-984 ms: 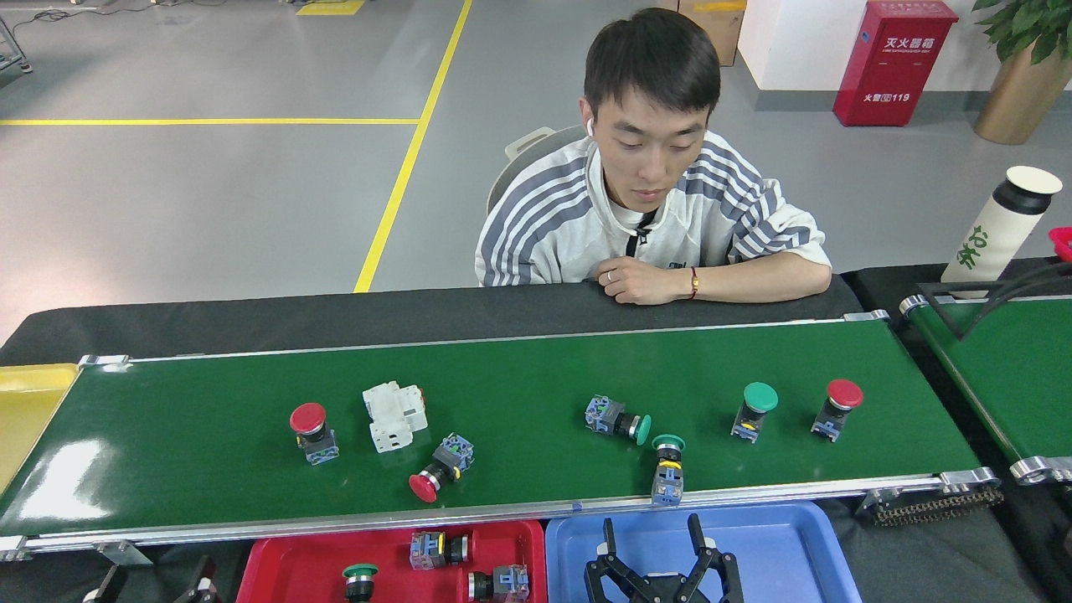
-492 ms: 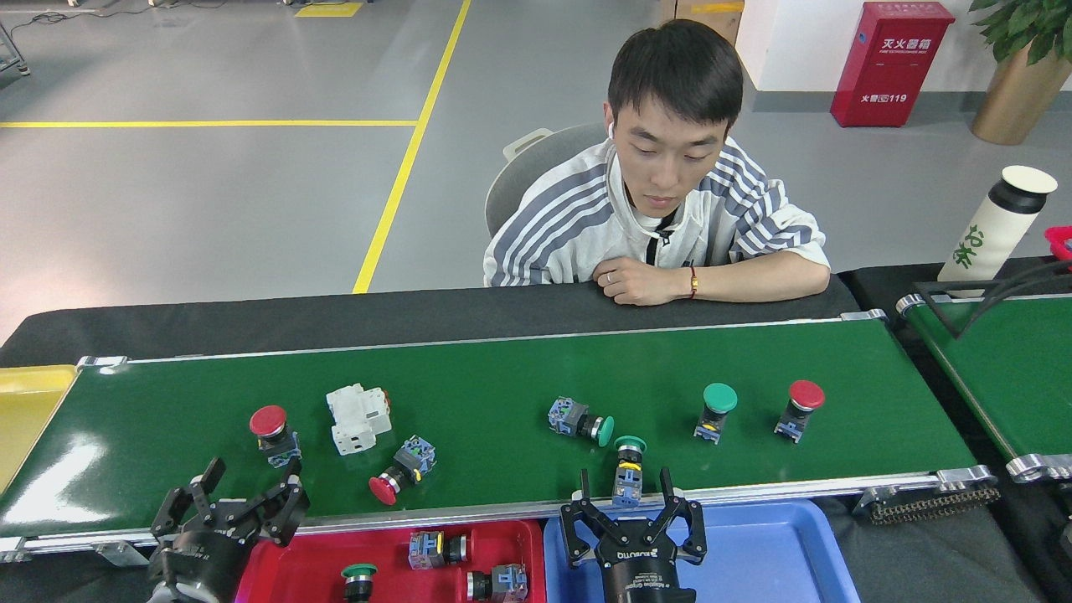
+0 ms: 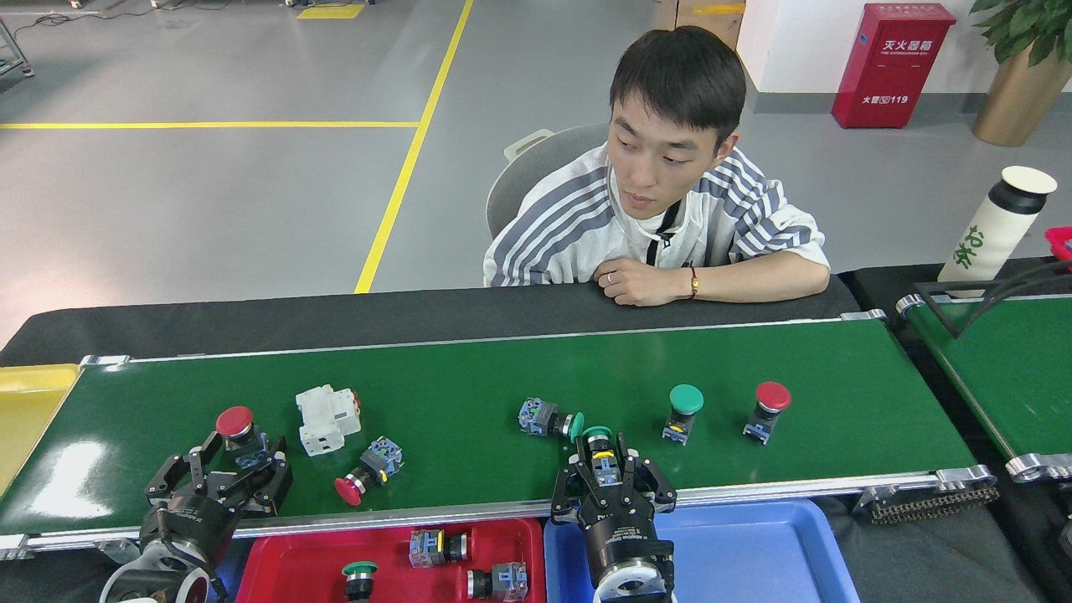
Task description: Pick switch part from conveyor to tray
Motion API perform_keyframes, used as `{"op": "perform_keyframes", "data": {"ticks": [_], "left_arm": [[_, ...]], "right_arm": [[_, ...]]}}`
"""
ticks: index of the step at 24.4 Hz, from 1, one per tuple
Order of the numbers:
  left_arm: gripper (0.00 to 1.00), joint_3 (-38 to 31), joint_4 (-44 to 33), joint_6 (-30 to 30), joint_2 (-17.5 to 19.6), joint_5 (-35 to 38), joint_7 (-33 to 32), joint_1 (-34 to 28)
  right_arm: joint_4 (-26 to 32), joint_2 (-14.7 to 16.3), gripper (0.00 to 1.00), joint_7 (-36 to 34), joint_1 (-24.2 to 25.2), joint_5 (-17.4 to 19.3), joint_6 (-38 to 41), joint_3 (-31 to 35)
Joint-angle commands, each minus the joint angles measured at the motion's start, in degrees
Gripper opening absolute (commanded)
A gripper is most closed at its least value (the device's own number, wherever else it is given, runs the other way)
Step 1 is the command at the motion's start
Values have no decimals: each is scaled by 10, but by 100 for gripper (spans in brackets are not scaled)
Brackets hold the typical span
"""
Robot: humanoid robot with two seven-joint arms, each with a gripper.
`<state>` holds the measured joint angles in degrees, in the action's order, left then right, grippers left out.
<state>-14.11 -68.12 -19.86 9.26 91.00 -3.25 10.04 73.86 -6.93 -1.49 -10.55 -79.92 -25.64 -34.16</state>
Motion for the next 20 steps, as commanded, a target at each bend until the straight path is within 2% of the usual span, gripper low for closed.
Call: {"op": "perform_keyframes", "data": {"ticks": [1,5,8,9,10,11,12,15,18,20], "left_arm": [[3,-2,-4,-4,7,-15,8,8],[3,-3,-4,-4,9,-48,7,4],[4,-20,-11,-29,32,-82,8,-13],[4,-30,-21,-46,43,-98,8,-27],[4,-47,-33,-63,53,-114,8,-44],[4,-60,-46,-84,61,-125,8,-64],[4,-72,-62,-113,67,-135,11,-88],[4,-90,-130,-200,67,-138,39,-159],[5,-77,-210,-236,62,-136,43,-230],[5,-44,-250,-251,60,-134,43,-252]], "right_arm": [[24,20,4,-4,-7,-1,30,-20],[89,49,4,-4,-1,-1,80,-68],[131,64,5,-4,2,-1,137,-108],[134,64,9,-3,2,-2,155,-122],[134,61,28,-2,0,-2,169,-141],[131,61,76,-2,-2,-2,174,-162],[129,61,100,-4,-2,-2,176,-180],[128,61,100,-4,-2,-2,177,-201],[129,61,100,-4,-2,-1,178,-199],[135,61,100,-4,2,-1,174,-194]]}}
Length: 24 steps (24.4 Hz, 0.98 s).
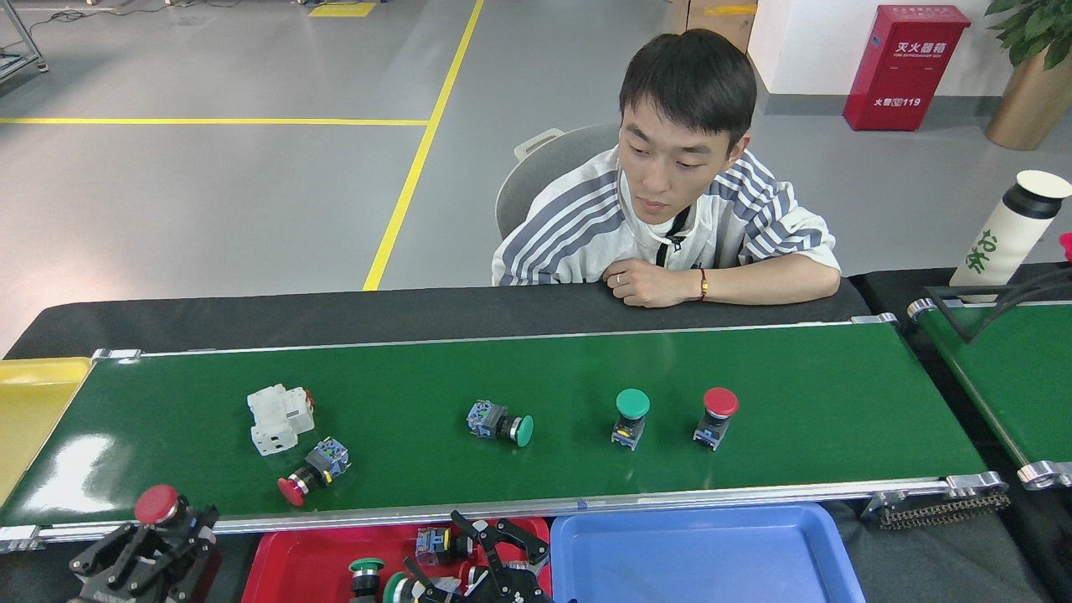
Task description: Pick switch part from conveyor to tray
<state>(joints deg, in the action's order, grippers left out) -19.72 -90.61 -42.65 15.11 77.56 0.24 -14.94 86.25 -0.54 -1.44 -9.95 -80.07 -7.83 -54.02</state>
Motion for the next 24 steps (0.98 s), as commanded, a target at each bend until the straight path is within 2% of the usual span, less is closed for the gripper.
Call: {"op": "perform_keyframes", "data": {"ticks": [1,2,6,7,8,9,11,12,15,19,22,24], "left_arm": [[5,34,-40,-24,4,1,8,-8],[5,49,-48,-24,6,3,8,-10],[10,122,-71,-24,11,48,8,-11],[16,127,-72,-24,4,59,8,-11],[26,126,-72,-24,0,62,8,-11],[47,124,-71,-24,-8,62,9,-11],[80,108,-71,-24,-30,62,9,-10],[100,93,-72,-24,-33,62,9,-11],[100,42,-69,-24,-48,57,9,-11],[100,-47,-66,-24,-87,58,7,-11],[100,-106,-47,-22,-92,60,5,-9],[100,-125,-27,21,-91,61,3,-4]], "right_arm": [[23,0,100,-8,-2,1,-6,15],[35,3,100,-13,3,3,-7,31],[75,12,100,-32,78,3,-25,175],[82,12,100,-37,97,3,-32,213],[85,12,100,-45,115,3,-43,247],[86,12,100,-54,136,3,-53,276],[86,12,100,-72,164,3,-64,316],[86,12,100,-73,176,3,-67,334],[86,9,100,-73,188,4,-68,357],[85,12,100,-73,187,3,-67,356],[81,19,100,-67,176,1,-61,353],[76,22,100,-59,166,0,-50,342]]}}
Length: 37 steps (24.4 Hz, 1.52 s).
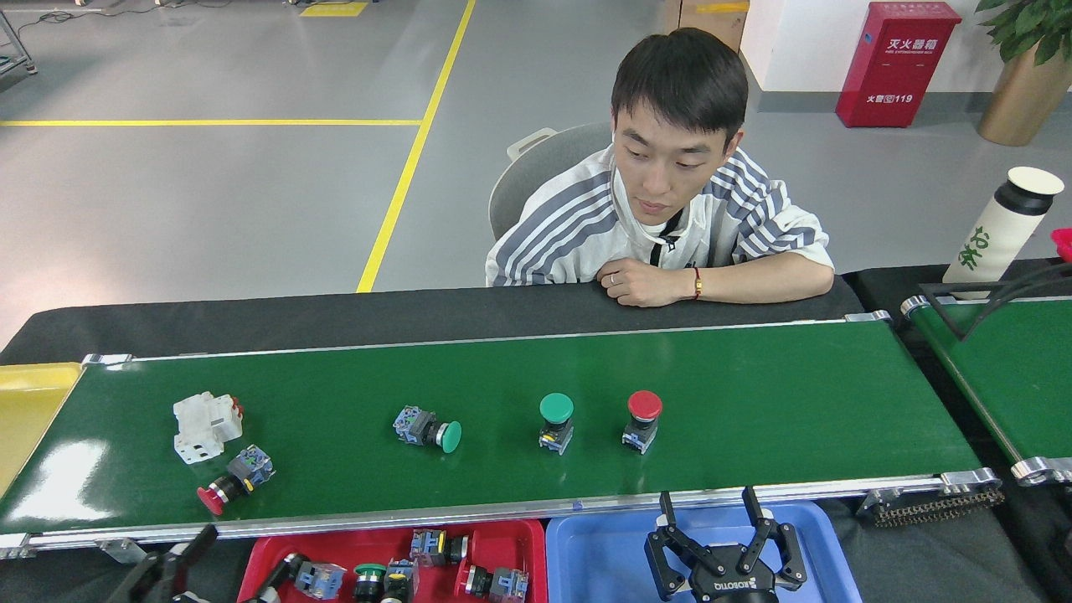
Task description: Pick switch part from conveyor to tray
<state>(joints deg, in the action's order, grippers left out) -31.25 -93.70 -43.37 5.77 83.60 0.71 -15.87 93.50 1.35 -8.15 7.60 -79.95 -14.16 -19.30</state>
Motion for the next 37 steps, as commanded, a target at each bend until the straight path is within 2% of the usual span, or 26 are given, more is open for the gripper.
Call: {"op": "perform_keyframes", "data": {"ticks": [1,3,8,12,19,20,21,22,23,24,27,28,29,30,31,32,33,34,37], "left_arm": [[100,-12,11,56,4,2,-3,6],[100,-11,32,110,10,2,-6,7],[100,-11,36,122,8,0,-10,14],[100,-7,57,139,15,6,-12,65],[100,34,205,143,57,36,-8,192],[100,41,228,145,64,39,-5,208],[100,51,251,149,71,41,-5,219],[100,59,270,154,77,42,-2,229],[100,66,281,157,81,42,3,235],[100,78,294,159,88,42,12,242],[98,101,311,162,101,42,21,246],[90,107,312,167,104,42,22,245],[73,113,312,167,105,42,24,245],[53,118,312,165,108,43,28,244],[26,130,312,163,117,42,32,243],[13,141,314,170,122,42,32,244],[6,145,314,169,123,41,34,244],[4,146,314,169,123,40,39,244],[3,146,311,161,123,32,43,242]], "right_arm": [[-1,5,100,16,-15,-1,19,-14],[-17,8,100,41,-45,-1,32,-28],[-60,7,100,65,-98,-1,41,-60],[-104,1,100,76,-143,1,41,-85],[-227,-59,99,77,-247,1,42,-108],[-242,-63,92,77,-261,1,42,-114],[-249,-63,70,77,-270,0,42,-123],[-251,-60,42,77,-275,-2,42,-134],[-252,-58,27,77,-276,-2,42,-141],[-251,-57,17,77,-277,-1,42,-148],[-250,-57,5,78,-276,1,42,-154],[-249,-57,3,78,-276,1,42,-155],[-247,-57,2,79,-275,1,42,-158],[-245,-57,2,79,-273,1,41,-160],[-243,-57,2,80,-271,0,41,-163],[-236,-57,2,80,-268,0,41,-165],[-228,-57,2,81,-263,-1,41,-166],[-213,-57,2,81,-255,-2,41,-166],[-156,-51,2,85,-229,-9,41,-197]]}}
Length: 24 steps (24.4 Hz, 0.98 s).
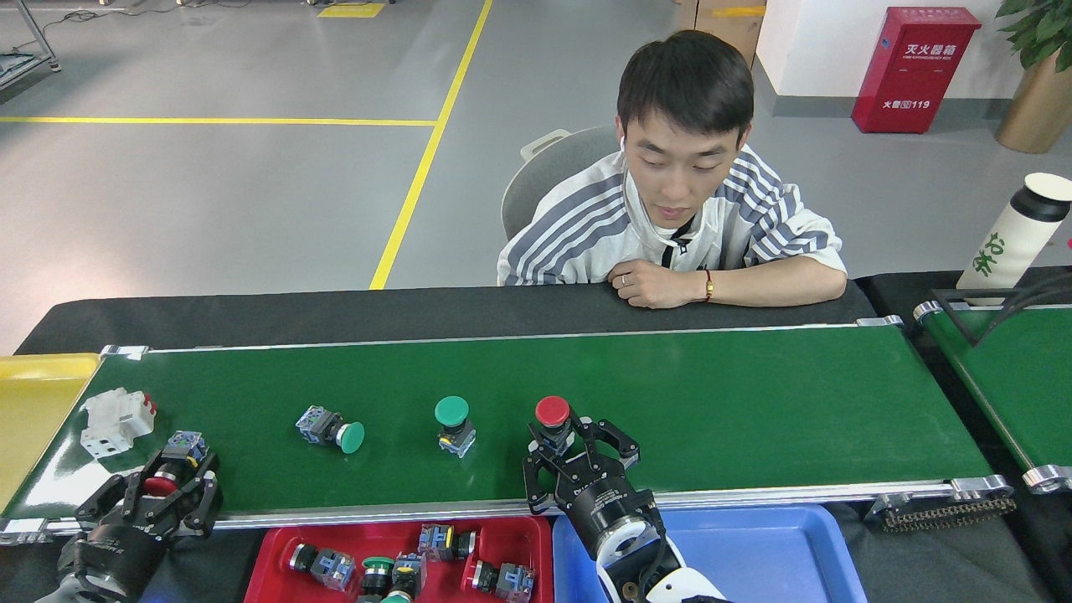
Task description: Pick switch part from conveyor to tray
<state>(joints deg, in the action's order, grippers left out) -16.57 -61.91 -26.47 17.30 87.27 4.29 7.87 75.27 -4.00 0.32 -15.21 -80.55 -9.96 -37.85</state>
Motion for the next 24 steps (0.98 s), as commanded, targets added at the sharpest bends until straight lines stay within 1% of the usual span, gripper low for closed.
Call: {"op": "perform_keyframes", "data": {"ticks": [1,2,3,4,5,6,9,11,12,15,17,18,19,20,21,22,23,24], "left_arm": [[3,0,-9,-10,8,-10,7,1],[3,0,-13,-22,7,-17,7,-4],[3,-3,-25,-41,7,-32,7,-9],[3,-3,-37,-53,7,-40,7,-14],[3,-4,-55,-67,7,-48,7,-24],[3,-5,-86,-87,9,-58,7,-44],[3,-4,-187,-152,7,-88,6,-109],[4,7,-258,-181,0,-84,4,-160],[4,17,-275,-185,-2,-84,4,-175],[5,84,-336,-185,1,-82,2,-211],[5,108,-358,-185,5,-72,2,-230],[6,111,-363,-185,2,-61,2,-233],[15,111,-369,-185,-1,-52,3,-234],[32,110,-370,-185,-3,-51,3,-235],[54,107,-369,-185,-9,-51,5,-235],[84,105,-369,-185,-17,-51,4,-235],[100,101,-369,-185,-23,-51,5,-234],[100,95,-369,-185,-24,-52,5,-235]], "right_arm": [[42,6,2,0,6,-6,-1,-23],[62,12,2,0,15,-7,-1,-38],[86,22,5,0,26,-8,-1,-58],[96,29,17,-1,33,-8,-1,-72],[109,32,49,-4,40,-8,-1,-91],[118,32,100,-6,46,-8,-1,-108],[132,32,100,-7,55,-8,0,-131],[139,32,100,-8,55,-8,0,-136],[141,33,100,-8,55,-8,0,-136],[160,37,100,-8,59,-8,-1,-134],[194,57,100,-8,72,-8,-10,-120],[209,70,100,-8,78,-8,-22,-97],[221,79,100,-11,94,-8,-34,-65],[226,80,100,-15,110,-8,-45,-44],[233,80,100,-26,134,-8,-57,-15],[237,80,100,-42,153,-8,-70,12],[238,80,100,-58,168,-8,-86,44],[238,80,100,-71,185,-8,-101,77]]}}
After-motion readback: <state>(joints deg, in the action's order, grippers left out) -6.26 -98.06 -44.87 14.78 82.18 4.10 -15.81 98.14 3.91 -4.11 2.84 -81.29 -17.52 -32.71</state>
